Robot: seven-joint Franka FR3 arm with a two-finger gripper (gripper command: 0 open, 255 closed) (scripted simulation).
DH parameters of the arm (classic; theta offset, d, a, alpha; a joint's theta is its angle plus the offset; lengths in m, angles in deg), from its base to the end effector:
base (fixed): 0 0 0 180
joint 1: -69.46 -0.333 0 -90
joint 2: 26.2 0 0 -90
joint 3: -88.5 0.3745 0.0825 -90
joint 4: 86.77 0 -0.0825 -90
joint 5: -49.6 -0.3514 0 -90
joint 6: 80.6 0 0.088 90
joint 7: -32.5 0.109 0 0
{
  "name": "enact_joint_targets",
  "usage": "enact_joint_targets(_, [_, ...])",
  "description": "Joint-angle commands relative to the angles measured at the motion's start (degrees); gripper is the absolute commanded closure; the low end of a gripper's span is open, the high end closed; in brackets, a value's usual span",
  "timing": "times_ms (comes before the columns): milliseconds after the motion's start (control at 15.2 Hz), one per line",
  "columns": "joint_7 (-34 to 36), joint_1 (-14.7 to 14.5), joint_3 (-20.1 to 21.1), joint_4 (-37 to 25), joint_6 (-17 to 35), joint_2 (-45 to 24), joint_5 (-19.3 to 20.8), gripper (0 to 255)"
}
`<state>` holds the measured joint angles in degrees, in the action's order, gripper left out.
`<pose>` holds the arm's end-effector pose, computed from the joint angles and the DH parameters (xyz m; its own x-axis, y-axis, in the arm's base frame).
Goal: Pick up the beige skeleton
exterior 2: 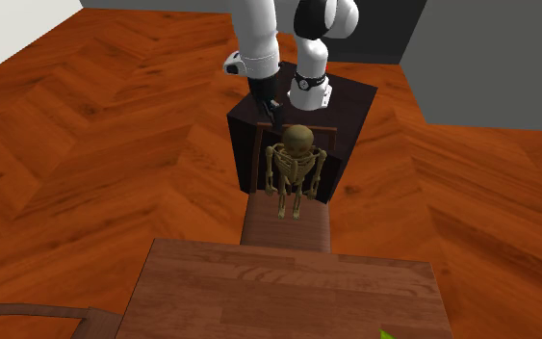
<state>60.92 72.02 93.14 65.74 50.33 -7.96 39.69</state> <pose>0.3518 0.0177 0.4141 0.8327 -0.5442 -0.1024 -0.5510 -0.8326 -0.0562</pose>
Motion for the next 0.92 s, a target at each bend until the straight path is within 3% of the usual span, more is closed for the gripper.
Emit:
enact_joint_targets(0, [2.0, -0.2, 0.3, -0.9, 4.9, -5.2, -2.0, 0])
enact_joint_targets(198, [4.0, -0.6, 0.6, -2.3, 11.6, -12.6, -5.3, 0])
enact_joint_targets(858, [2.1, -1.0, 0.9, -1.9, 18.9, -19.5, -7.7, 0])
